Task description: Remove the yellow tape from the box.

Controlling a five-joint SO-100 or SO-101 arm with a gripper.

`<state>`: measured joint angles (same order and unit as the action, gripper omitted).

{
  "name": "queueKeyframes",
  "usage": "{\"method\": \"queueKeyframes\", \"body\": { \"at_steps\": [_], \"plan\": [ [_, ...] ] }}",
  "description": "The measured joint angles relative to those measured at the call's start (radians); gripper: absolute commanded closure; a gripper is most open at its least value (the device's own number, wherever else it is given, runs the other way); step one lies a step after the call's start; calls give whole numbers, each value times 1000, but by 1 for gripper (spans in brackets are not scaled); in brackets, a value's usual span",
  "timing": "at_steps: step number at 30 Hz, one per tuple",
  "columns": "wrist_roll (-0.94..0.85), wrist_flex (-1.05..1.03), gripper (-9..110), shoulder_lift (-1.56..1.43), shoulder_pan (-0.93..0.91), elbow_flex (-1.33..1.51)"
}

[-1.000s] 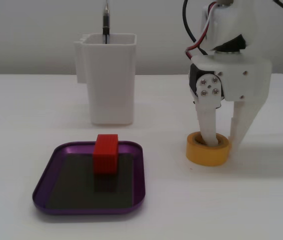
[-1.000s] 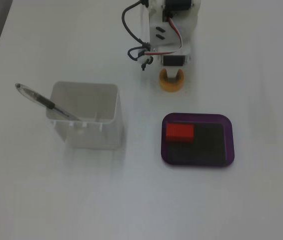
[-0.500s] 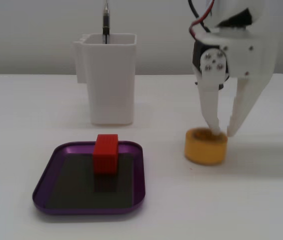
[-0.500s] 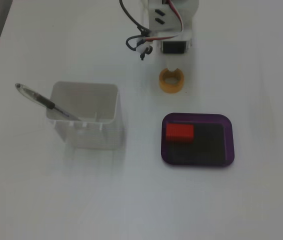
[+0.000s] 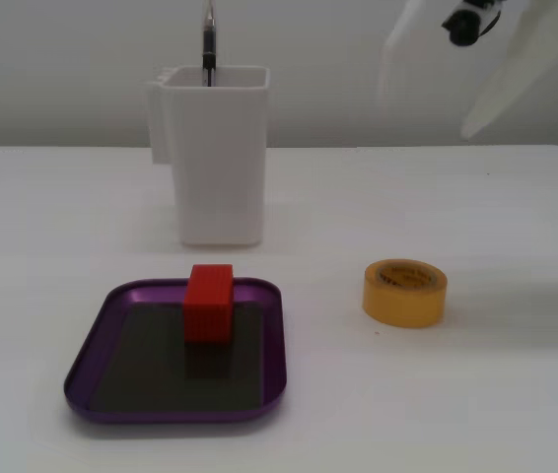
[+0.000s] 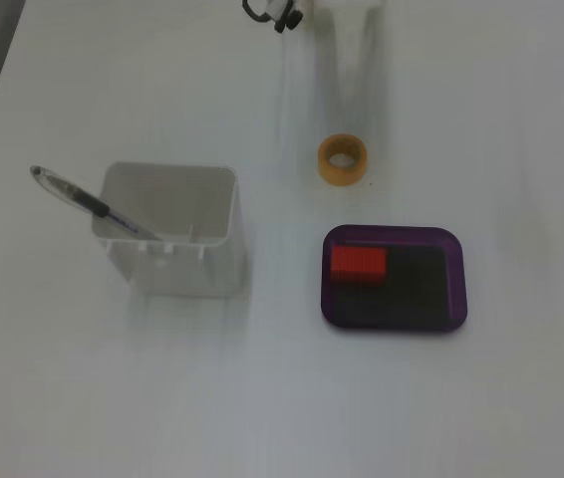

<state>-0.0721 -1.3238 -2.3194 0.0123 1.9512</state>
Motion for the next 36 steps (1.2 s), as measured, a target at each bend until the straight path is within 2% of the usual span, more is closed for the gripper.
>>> {"method": "queueKeyframes", "body": {
  "at_steps": [25, 36],
  "plan": [
    [0, 129, 82, -1023, -8, 1003],
    [3, 129, 82, -1042, -3, 1069]
  ]
}}
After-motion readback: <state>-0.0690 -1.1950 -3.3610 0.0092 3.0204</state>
